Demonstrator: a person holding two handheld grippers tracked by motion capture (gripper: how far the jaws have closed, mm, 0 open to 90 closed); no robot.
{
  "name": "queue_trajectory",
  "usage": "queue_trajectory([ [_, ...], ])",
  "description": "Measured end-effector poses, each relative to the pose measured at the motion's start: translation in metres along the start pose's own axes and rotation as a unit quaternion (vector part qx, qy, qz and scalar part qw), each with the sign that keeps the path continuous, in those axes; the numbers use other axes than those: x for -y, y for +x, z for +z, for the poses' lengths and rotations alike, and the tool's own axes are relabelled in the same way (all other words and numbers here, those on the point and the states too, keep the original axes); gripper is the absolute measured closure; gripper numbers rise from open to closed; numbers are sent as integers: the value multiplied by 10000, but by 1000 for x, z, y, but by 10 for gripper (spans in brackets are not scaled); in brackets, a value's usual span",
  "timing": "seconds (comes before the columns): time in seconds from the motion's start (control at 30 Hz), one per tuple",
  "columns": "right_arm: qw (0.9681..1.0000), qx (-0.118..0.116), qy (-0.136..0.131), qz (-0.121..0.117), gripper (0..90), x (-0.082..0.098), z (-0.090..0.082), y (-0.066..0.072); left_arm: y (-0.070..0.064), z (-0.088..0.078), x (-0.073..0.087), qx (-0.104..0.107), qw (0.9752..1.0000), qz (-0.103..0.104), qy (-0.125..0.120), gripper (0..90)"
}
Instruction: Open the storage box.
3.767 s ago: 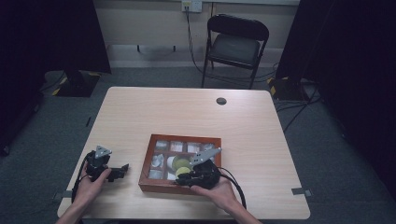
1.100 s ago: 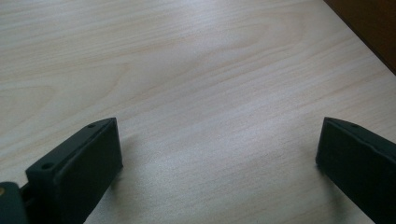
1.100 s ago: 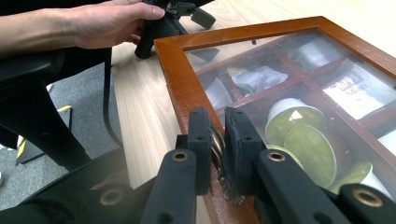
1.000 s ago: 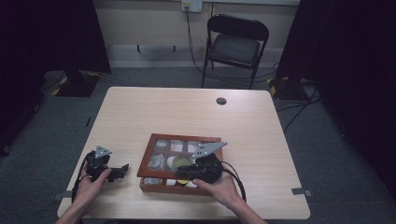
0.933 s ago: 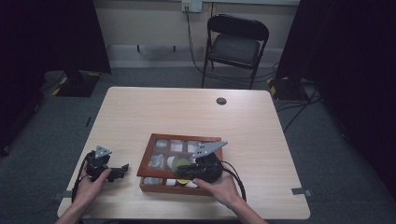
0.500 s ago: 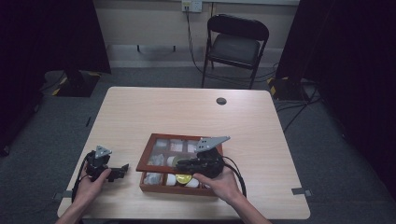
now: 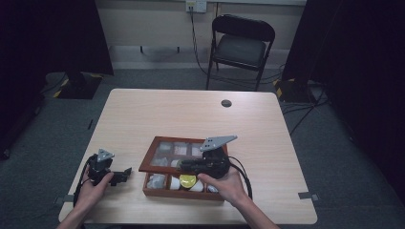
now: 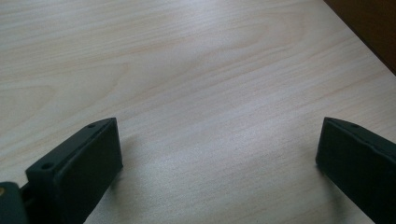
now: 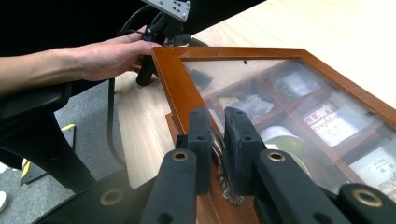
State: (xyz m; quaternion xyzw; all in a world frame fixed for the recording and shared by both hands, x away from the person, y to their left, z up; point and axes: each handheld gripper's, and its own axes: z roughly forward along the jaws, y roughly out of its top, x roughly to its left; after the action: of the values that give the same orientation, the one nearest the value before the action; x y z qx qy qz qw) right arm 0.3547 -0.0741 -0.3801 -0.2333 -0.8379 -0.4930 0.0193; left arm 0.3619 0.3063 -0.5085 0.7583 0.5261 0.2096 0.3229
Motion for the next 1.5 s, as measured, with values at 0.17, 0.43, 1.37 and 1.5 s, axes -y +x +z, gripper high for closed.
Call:
queue_trajectory([
  [0.17, 10000, -28, -31, 42, 815, -3, -1, -2, 0, 0, 0, 4, 10000, -2, 0, 0],
  [0.43, 9999, -16, -67, 100, 814, -7, -3, -3, 0, 0, 0, 3, 10000, -2, 0, 0],
  [1.37, 9998, -10, -105, 157, 816, -33, -12, -14, 0, 0, 0, 4, 10000, 0, 0, 0],
  [1.5, 9998, -28, -105, 162, 817, -36, -13, -16, 0, 0, 0, 5, 10000, -2, -2, 0],
])
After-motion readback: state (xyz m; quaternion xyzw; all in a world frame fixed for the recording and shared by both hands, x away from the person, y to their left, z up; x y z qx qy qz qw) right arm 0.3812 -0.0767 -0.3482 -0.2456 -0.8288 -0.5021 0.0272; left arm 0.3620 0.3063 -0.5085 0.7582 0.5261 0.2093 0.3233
